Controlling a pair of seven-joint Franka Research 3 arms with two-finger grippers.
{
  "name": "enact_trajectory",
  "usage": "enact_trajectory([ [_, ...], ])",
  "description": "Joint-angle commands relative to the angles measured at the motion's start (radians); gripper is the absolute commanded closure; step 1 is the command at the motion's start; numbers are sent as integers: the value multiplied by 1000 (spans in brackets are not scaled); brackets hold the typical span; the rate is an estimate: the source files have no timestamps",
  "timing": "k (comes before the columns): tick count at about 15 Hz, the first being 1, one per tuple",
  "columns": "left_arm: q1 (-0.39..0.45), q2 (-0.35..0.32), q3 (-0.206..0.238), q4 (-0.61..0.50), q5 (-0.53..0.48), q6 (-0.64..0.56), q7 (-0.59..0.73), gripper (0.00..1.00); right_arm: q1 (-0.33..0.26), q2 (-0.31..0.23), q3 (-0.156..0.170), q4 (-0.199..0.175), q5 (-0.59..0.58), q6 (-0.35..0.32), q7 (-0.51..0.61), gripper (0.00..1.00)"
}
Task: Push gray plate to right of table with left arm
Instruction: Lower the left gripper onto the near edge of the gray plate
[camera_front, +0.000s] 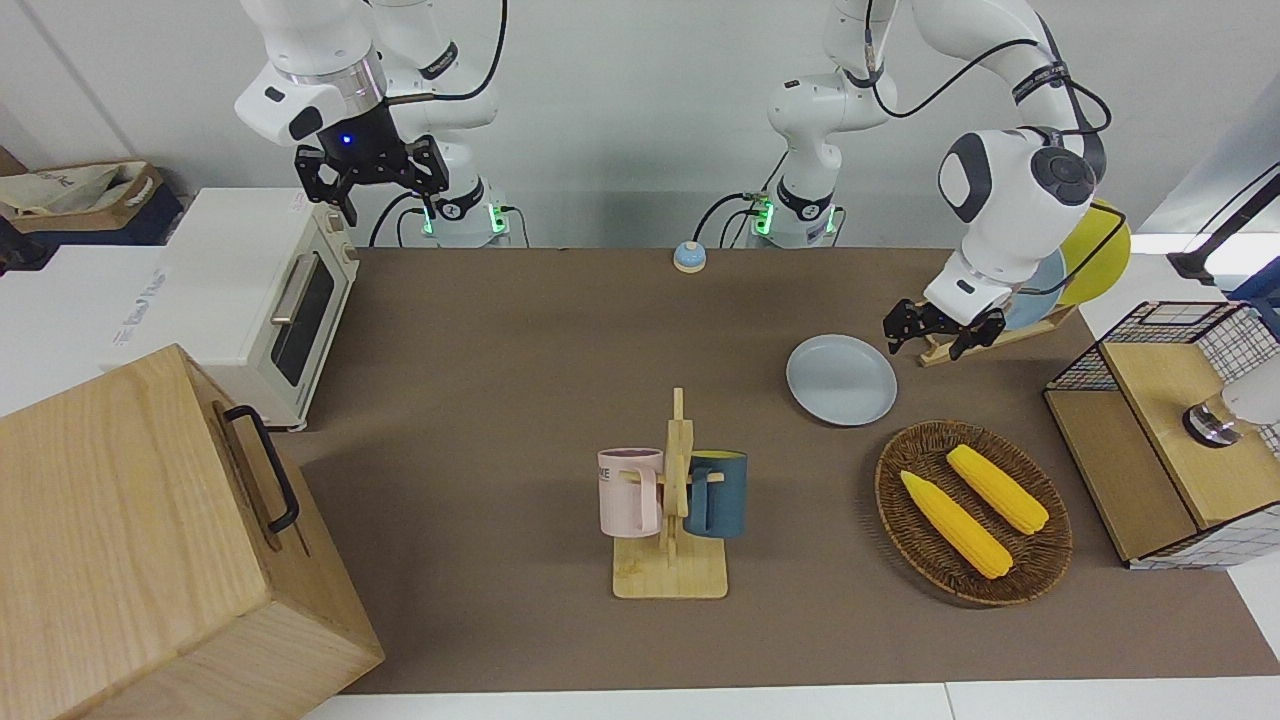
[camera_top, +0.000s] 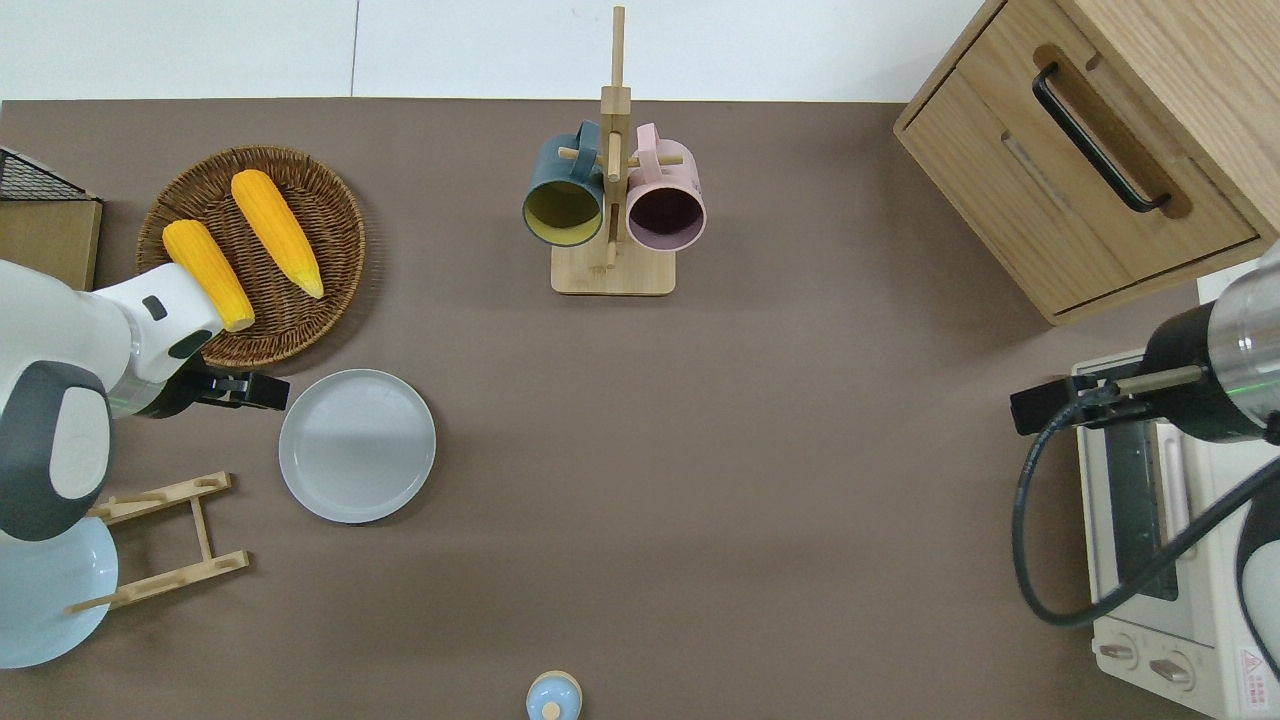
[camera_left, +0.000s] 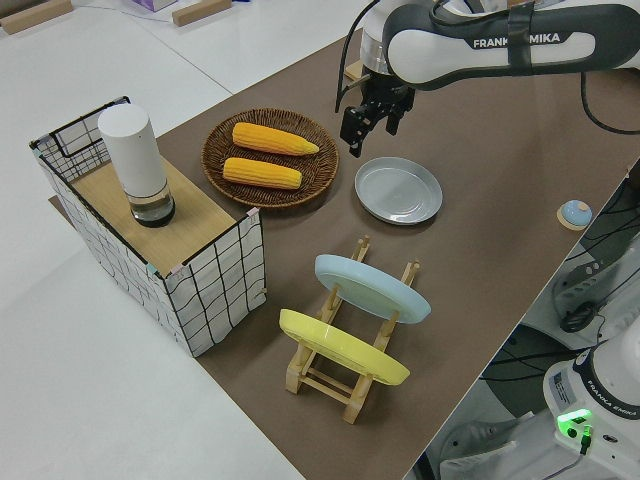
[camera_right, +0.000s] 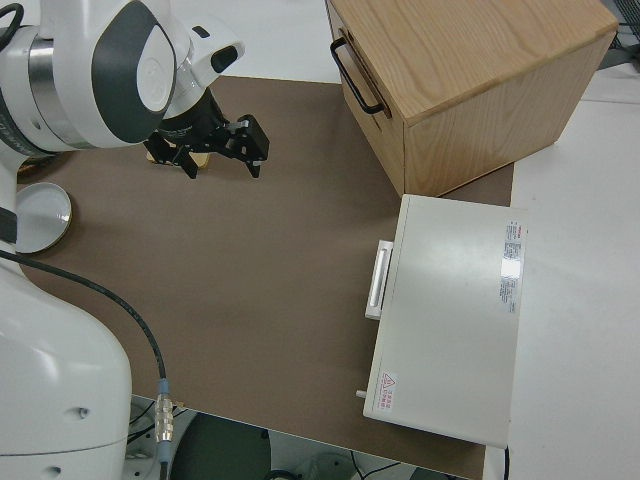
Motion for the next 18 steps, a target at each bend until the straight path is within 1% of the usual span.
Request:
enact_trajectory([
  [1, 0, -30, -3, -102, 33, 87, 21, 9, -20, -3, 15, 8, 10, -15, 1, 17],
  [3, 0, -38, -3, -141, 33, 126, 21, 9, -20, -3, 15, 8, 10, -15, 1, 17],
  [8, 5, -51, 0, -285, 55, 278, 22, 9, -20, -3, 13, 8, 10, -15, 1, 17],
  [10, 20, -51, 1, -346, 55, 359, 22, 9, -20, -3, 13, 8, 10, -15, 1, 17],
  [16, 35, -42, 1, -452, 55, 512, 28, 9, -20, -3, 13, 8, 10, -15, 1, 17],
  [18, 35, -39, 1, -458, 55, 526, 28, 25, -20, -3, 13, 8, 10, -15, 2, 17],
])
